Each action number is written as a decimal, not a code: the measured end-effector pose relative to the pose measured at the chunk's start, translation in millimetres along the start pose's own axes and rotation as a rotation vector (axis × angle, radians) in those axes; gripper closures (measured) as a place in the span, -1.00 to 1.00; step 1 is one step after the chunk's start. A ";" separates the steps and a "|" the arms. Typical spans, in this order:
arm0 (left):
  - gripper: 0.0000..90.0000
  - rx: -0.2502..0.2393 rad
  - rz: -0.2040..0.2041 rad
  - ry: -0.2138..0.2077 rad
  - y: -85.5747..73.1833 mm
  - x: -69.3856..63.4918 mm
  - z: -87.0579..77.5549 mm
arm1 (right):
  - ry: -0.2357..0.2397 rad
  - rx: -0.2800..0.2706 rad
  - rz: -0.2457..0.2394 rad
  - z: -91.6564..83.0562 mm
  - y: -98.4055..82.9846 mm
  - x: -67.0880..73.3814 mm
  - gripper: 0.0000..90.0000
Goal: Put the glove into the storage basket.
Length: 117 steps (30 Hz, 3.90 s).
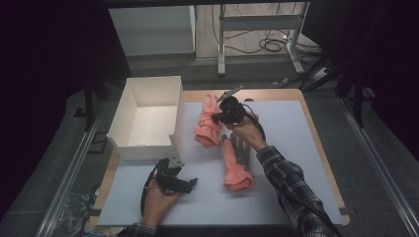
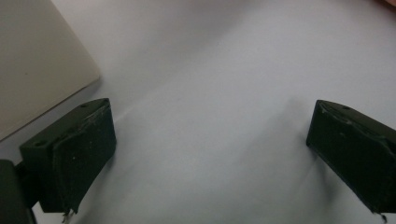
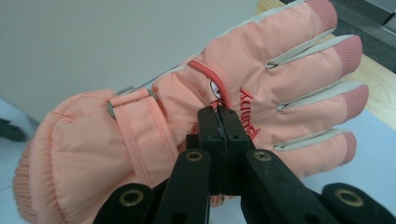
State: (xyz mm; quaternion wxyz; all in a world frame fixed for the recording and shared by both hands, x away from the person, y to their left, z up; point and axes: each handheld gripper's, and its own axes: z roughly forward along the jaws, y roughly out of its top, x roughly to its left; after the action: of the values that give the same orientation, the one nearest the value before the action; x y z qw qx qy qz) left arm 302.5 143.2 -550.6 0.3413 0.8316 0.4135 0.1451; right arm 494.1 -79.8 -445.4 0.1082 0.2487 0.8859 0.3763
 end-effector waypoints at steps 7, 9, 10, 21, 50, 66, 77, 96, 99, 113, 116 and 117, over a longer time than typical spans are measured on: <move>-0.97 0.000 0.001 0.001 0.0 0.0 0.0 | 0.015 0.004 -0.032 -16.8 2.3 5.9 0.99; -0.97 -0.001 0.000 0.000 -0.1 0.0 0.0 | 0.015 0.005 -0.043 -22.9 2.7 8.1 0.99; -0.97 -0.001 0.001 0.000 -0.1 0.0 0.1 | 0.024 0.003 -0.048 -29.7 2.8 9.7 0.99; -0.97 -0.004 -0.003 0.001 -0.1 -0.3 0.2 | 0.040 -0.003 -0.078 -69.9 -2.0 18.3 0.99; -0.97 -0.008 -0.006 0.002 -0.1 -0.7 0.5 | 0.105 0.087 -0.086 -103.5 -96.7 43.0 0.99; -0.97 -0.008 -0.006 0.002 -0.1 -0.7 0.5 | 0.091 0.053 -0.078 -92.7 -108.6 45.9 0.63; -0.97 -0.008 -0.006 0.002 -0.1 -0.7 0.5 | 0.047 -0.020 -0.031 -115.8 -112.3 36.3 0.45; -0.97 -0.005 -0.005 0.002 -0.1 -0.7 0.3 | 0.044 0.010 0.053 -112.2 -194.4 56.9 0.54; -0.97 -0.005 -0.004 0.002 -0.1 -0.7 0.3 | 0.053 0.006 0.057 -109.5 -198.4 60.7 0.55; -0.97 -0.004 -0.004 0.002 -0.1 -0.7 0.3 | 0.072 -0.004 0.039 -88.6 -193.8 80.0 0.57; -0.97 -0.003 -0.004 0.003 -0.1 -0.7 0.4 | 0.078 -0.003 0.036 -84.8 -190.9 82.7 0.54; -0.98 -0.002 -0.005 0.005 0.0 -0.8 0.5 | 0.079 -0.002 0.037 -83.2 -189.7 84.1 0.53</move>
State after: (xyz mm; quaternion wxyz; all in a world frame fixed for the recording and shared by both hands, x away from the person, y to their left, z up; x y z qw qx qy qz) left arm 302.4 142.3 -550.9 0.3413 0.8299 0.4162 0.1469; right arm 322.7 -199.4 -524.7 0.0663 0.2497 0.8844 0.3887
